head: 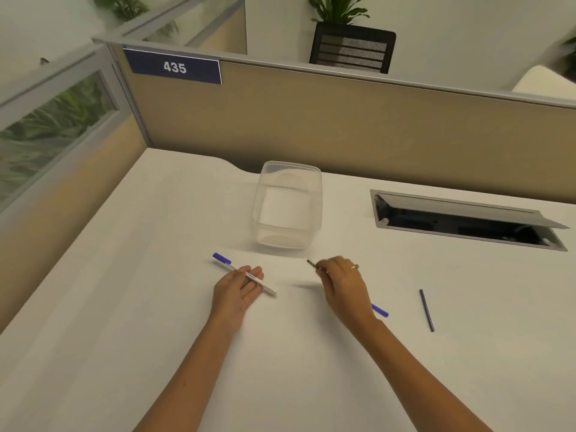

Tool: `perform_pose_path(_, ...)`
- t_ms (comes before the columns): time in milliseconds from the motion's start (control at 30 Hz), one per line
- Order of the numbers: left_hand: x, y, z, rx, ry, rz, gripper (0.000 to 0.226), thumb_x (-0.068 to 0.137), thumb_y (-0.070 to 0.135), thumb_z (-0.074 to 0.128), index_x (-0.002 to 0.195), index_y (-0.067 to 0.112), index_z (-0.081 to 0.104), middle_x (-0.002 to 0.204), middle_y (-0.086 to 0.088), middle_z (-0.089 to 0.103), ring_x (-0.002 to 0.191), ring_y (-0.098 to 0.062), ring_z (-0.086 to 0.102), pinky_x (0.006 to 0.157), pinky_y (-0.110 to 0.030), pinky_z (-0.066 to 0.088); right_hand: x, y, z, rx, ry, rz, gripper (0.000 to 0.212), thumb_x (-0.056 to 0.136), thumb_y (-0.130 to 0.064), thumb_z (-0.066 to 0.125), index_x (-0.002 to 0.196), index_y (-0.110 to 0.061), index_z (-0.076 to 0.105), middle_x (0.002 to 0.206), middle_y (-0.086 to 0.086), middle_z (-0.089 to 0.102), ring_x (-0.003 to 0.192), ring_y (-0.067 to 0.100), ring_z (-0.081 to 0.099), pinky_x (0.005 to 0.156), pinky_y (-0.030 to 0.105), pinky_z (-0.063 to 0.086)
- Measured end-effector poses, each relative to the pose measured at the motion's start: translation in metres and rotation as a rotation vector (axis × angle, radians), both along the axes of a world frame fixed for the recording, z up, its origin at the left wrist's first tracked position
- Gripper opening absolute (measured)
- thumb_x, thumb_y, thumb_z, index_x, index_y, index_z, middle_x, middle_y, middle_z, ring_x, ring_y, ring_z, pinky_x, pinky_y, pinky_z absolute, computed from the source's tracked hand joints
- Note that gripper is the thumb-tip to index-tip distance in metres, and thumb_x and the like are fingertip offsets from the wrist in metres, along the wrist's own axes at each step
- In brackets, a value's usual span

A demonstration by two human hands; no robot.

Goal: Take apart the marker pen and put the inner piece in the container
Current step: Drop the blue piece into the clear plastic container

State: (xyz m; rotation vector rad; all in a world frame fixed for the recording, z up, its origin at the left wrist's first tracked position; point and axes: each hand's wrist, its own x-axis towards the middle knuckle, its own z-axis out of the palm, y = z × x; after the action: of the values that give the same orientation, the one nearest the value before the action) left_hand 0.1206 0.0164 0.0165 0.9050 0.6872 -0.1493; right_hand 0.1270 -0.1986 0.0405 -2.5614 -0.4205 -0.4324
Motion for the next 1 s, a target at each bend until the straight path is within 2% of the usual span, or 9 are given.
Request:
perform_pose_path(200, 0.016, 0.004, -0.002, -0.041, -0.032, 0.066, 0.011, 0.093, 0.006, 0.051, 0.1, 0.002, 0.059, 0.103, -0.015, 0.068, 0.102, -0.028, 0.065, 0.085, -0.038, 0.051, 0.071, 0.033, 0.071, 0.343, -0.168, -0.095, 0.004, 0.086, -0.008, 0.063, 0.089, -0.006, 0.064, 0.082, 0.008, 0.067, 0.067, 0.015, 0.058, 0.061, 0.023, 0.048)
perform_pose_path(267, 0.019, 0.005, -0.004, -0.045, -0.044, 0.078, 0.012, 0.093, 0.006, 0.052, 0.102, 0.001, 0.058, 0.105, -0.015, 0.068, 0.1, -0.025, 0.066, 0.081, -0.035, 0.053, 0.106, 0.044, 0.087, 0.398, -0.045, -0.136, 0.006, 0.084, -0.01, 0.063, 0.085, -0.006, 0.066, 0.079, 0.009, 0.071, 0.067, 0.019, 0.064, 0.067, 0.028, 0.051)
perform_pose_path(367, 0.021, 0.007, -0.009, -0.054, -0.053, 0.102, 0.013, 0.093, 0.006, 0.052, 0.103, 0.001, 0.059, 0.105, -0.015, 0.069, 0.098, -0.022, 0.067, 0.079, -0.034, 0.054, 0.153, 0.061, 0.091, 0.427, 0.324, -0.132, 0.01, 0.082, -0.008, 0.062, 0.079, 0.001, 0.068, 0.076, 0.016, 0.073, 0.066, 0.025, 0.068, 0.075, 0.039, 0.058)
perform_pose_path(467, 0.021, 0.008, -0.015, -0.067, -0.076, 0.126, 0.014, 0.093, 0.008, 0.053, 0.104, 0.002, 0.059, 0.104, -0.014, 0.071, 0.093, -0.02, 0.071, 0.078, -0.034, 0.053, 0.187, 0.076, 0.071, 0.326, 0.564, -0.168, 0.014, 0.08, -0.004, 0.063, 0.081, 0.01, 0.069, 0.081, 0.025, 0.073, 0.07, 0.032, 0.07, 0.08, 0.044, 0.058)
perform_pose_path(567, 0.021, 0.008, -0.019, -0.083, -0.09, 0.138, 0.016, 0.092, 0.009, 0.053, 0.105, 0.002, 0.06, 0.102, -0.012, 0.073, 0.092, -0.02, 0.071, 0.079, -0.034, 0.052, 0.211, 0.088, 0.046, 0.097, 0.66, -0.224, 0.013, 0.078, -0.006, 0.067, 0.079, 0.007, 0.066, 0.088, 0.022, 0.073, 0.079, 0.033, 0.07, 0.08, 0.039, 0.058)
perform_pose_path(600, 0.021, 0.008, -0.02, -0.085, -0.094, 0.137, 0.016, 0.092, 0.009, 0.053, 0.106, 0.002, 0.06, 0.102, -0.012, 0.073, 0.093, -0.021, 0.071, 0.079, -0.035, 0.052, 0.218, 0.091, 0.038, 0.011, 0.656, -0.234, 0.011, 0.076, -0.006, 0.068, 0.072, 0.002, 0.063, 0.086, 0.02, 0.072, 0.075, 0.031, 0.069, 0.072, 0.034, 0.058)
perform_pose_path(667, 0.021, 0.007, -0.02, -0.081, -0.104, 0.132, 0.018, 0.092, 0.009, 0.053, 0.108, 0.002, 0.06, 0.102, -0.011, 0.073, 0.095, -0.022, 0.07, 0.081, -0.036, 0.052, 0.227, 0.094, 0.024, -0.093, 0.637, -0.259, 0.027, 0.075, -0.009, 0.068, 0.057, -0.007, 0.049, 0.077, 0.014, 0.067, 0.06, 0.024, 0.059, 0.048, 0.026, 0.046)
perform_pose_path(733, 0.02, 0.007, -0.022, -0.075, -0.114, 0.131, 0.019, 0.093, 0.01, 0.053, 0.109, 0.003, 0.06, 0.103, -0.011, 0.073, 0.098, -0.022, 0.069, 0.083, -0.037, 0.051, 0.233, 0.095, 0.014, -0.127, 0.636, -0.263, 0.038, 0.077, -0.013, 0.068, 0.053, -0.013, 0.039, 0.074, 0.01, 0.062, 0.059, 0.023, 0.053, 0.041, 0.022, 0.032)
perform_pose_path(1000, 0.018, 0.007, -0.023, -0.037, -0.126, 0.113, 0.018, 0.093, 0.01, 0.052, 0.107, 0.004, 0.061, 0.1, -0.009, 0.075, 0.098, -0.021, 0.069, 0.08, -0.034, 0.052, 0.231, 0.1, 0.007, -0.115, 0.628, -0.279, 0.043, 0.078, -0.013, 0.071, 0.055, -0.014, 0.035, 0.075, 0.009, 0.056, 0.066, 0.022, 0.052, 0.041, 0.021, 0.029)
